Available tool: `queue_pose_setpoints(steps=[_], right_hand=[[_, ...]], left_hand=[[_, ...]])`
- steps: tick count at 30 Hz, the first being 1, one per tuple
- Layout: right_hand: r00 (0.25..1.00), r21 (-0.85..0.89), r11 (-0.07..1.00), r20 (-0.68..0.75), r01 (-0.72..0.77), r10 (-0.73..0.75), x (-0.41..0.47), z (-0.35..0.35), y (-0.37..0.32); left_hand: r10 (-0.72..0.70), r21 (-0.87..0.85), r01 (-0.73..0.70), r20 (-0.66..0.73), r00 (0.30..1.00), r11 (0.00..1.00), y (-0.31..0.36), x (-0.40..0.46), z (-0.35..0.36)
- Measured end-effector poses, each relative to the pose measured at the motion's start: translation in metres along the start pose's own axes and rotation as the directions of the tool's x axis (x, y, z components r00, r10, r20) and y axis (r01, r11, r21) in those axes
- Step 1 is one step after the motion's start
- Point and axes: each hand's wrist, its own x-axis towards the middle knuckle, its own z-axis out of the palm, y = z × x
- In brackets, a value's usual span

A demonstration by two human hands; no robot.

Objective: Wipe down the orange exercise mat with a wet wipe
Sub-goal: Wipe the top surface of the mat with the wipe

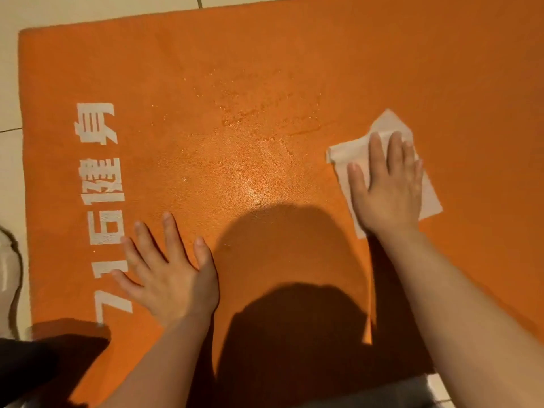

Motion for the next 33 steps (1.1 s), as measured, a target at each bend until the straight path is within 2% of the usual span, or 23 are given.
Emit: queue_pose_setpoints(steps=[3,5,7,9,11,13,15,16,18,21,23,26,28,30,32,33], right_hand=[[0.962,0.041,0.962,0.007,-0.272,0.272,0.021,-0.016,0.029],[0.947,0.043,0.948,-0.049,-0.314,0.316,0.014,-0.006,0.011],[0.974,0.047,0.977,-0.08,-0.21,0.213,-0.005,0.012,-0.033],[0.997,0.04,0.999,-0.076,-0.006,0.009,-0.026,0.028,-0.08],[0.984,0.02,0.986,-0.066,0.166,-0.164,-0.042,0.036,-0.109],[0.965,0.045,0.964,-0.014,0.262,-0.262,-0.042,0.033,-0.108],[0.951,0.018,0.955,0.079,0.298,-0.298,-0.029,0.024,-0.083],[0.96,-0.003,0.964,0.087,0.266,-0.265,-0.02,0.02,-0.064],[0.996,-0.028,0.996,0.006,0.088,-0.088,-0.007,0.008,-0.016],[0.981,0.008,0.982,-0.038,-0.189,0.189,-0.022,-0.008,0.043],[0.963,0.031,0.963,-0.036,-0.267,0.268,-0.047,-0.007,0.047],[0.954,0.055,0.954,-0.044,-0.295,0.297,-0.064,0.01,0.009],[0.976,0.058,0.978,-0.069,-0.201,0.205,-0.07,0.02,-0.028],[0.999,0.04,0.999,-0.04,-0.005,0.007,-0.083,0.028,-0.061],[0.981,0.02,0.981,-0.006,0.194,-0.193,-0.101,0.034,-0.079],[0.969,0.017,0.968,0.001,0.249,-0.249,-0.108,0.035,-0.08]], left_hand=[[0.004,0.002,-0.004,-0.012,1.0,1.0,0.001,-0.001,0.0],[0.0,0.003,0.0,-0.01,1.0,1.0,0.002,0.0,-0.001],[-0.013,-0.002,0.013,-0.011,1.0,1.0,0.003,0.001,-0.001],[-0.013,0.0,0.013,-0.02,1.0,1.0,0.004,0.001,-0.001],[-0.013,0.0,0.013,-0.02,1.0,1.0,0.004,0.001,-0.001],[-0.011,-0.004,0.011,-0.016,1.0,1.0,0.004,0.001,-0.002],[-0.002,0.001,0.002,-0.014,1.0,1.0,0.003,0.001,-0.003],[0.002,0.002,-0.002,-0.012,1.0,1.0,0.003,0.001,-0.003],[0.003,-0.004,-0.003,-0.002,1.0,1.0,0.004,0.002,-0.004],[-0.007,-0.005,0.007,0.008,1.0,1.0,0.005,0.0,-0.004],[-0.007,-0.006,0.007,0.011,1.0,1.0,0.004,-0.001,-0.004],[0.003,-0.012,-0.003,-0.002,1.0,1.0,0.003,-0.002,-0.003],[0.012,-0.005,-0.012,-0.005,1.0,1.0,0.003,0.001,-0.003],[0.011,-0.004,-0.011,-0.008,1.0,1.0,0.003,0.001,-0.002],[0.005,-0.016,-0.006,-0.016,1.0,1.0,0.002,-0.001,-0.002],[0.004,-0.02,-0.005,-0.019,1.0,1.0,0.001,-0.002,-0.002]])
